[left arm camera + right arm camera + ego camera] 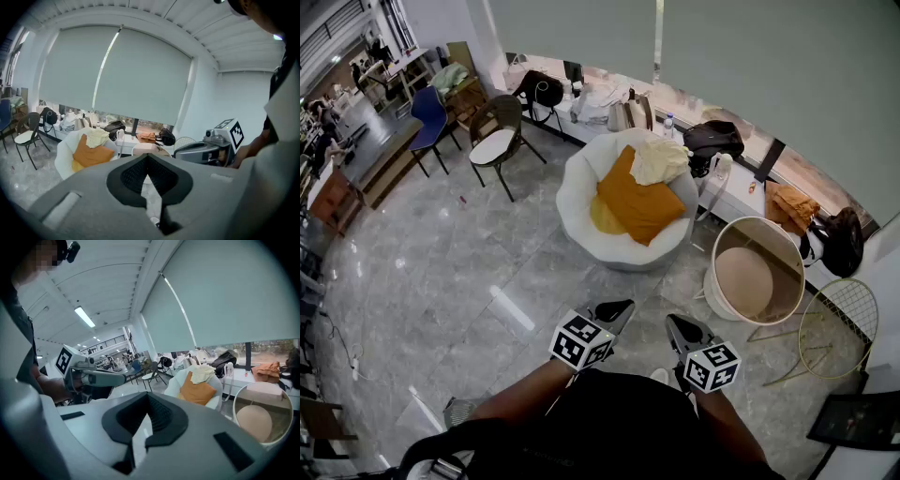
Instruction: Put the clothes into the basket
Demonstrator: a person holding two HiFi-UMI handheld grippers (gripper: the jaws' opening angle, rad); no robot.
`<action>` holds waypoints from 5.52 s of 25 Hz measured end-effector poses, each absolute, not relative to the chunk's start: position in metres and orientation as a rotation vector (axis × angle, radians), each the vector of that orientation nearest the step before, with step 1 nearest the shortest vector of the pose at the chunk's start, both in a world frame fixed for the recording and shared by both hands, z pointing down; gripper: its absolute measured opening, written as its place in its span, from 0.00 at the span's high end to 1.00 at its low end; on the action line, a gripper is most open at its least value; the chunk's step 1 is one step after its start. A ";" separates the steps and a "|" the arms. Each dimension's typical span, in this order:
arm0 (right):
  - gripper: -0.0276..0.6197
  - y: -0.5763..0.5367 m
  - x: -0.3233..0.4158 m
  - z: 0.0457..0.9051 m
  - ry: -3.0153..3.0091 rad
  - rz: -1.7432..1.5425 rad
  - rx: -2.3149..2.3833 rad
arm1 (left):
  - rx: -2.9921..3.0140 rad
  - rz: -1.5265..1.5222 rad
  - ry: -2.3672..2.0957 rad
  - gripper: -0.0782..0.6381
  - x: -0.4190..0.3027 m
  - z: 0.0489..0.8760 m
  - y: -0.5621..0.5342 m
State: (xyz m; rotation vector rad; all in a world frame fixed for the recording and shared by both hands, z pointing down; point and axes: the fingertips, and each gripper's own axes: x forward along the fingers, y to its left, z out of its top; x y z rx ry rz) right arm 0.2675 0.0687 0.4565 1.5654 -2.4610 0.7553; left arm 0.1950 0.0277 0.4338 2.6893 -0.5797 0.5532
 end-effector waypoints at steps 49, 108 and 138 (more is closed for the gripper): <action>0.93 0.113 0.392 0.470 -2.554 0.783 1.472 | 2.619 0.568 -0.744 0.89 0.309 0.454 0.083; 0.93 -0.329 0.381 0.480 -2.453 0.764 1.439 | 2.561 0.507 -0.737 0.89 0.293 0.480 -0.352; 0.93 -0.593 0.564 0.552 -2.474 0.779 1.115 | 2.349 0.647 -1.056 0.89 0.455 0.514 -0.594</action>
